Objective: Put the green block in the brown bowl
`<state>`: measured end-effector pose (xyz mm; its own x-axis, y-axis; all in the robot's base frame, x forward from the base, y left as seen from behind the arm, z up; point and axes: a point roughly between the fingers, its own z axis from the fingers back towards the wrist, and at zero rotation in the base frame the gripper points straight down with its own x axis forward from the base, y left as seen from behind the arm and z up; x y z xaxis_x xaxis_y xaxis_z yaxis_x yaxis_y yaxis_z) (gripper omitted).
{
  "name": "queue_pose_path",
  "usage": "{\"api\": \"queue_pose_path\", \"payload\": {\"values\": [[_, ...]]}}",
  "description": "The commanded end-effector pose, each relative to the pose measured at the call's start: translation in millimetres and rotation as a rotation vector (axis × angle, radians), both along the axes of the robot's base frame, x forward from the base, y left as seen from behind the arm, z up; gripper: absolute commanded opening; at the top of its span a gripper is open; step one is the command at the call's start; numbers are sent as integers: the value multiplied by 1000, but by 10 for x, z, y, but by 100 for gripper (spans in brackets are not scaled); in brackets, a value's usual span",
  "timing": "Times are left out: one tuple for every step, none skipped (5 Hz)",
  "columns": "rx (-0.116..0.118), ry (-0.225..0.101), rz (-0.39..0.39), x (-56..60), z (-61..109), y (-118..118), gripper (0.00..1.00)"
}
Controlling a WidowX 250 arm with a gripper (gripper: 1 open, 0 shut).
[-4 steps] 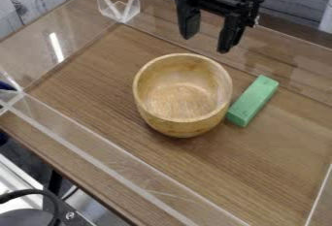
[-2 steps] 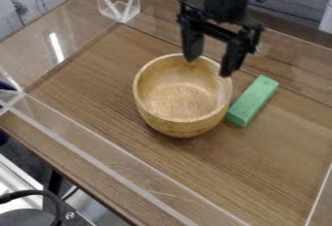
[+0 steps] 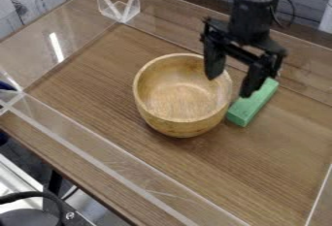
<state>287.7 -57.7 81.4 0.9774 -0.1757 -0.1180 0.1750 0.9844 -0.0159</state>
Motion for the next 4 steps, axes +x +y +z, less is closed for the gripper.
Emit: {"api": "queue_pose_path", "payload": {"values": [[-1,-45,-32,77,8,-98,100],[9,-36,-51,113,-102,-154,100],[10,-24,-54,154,-183,-166,0],[11,-21,-53,166,-255,-149,0]]}}
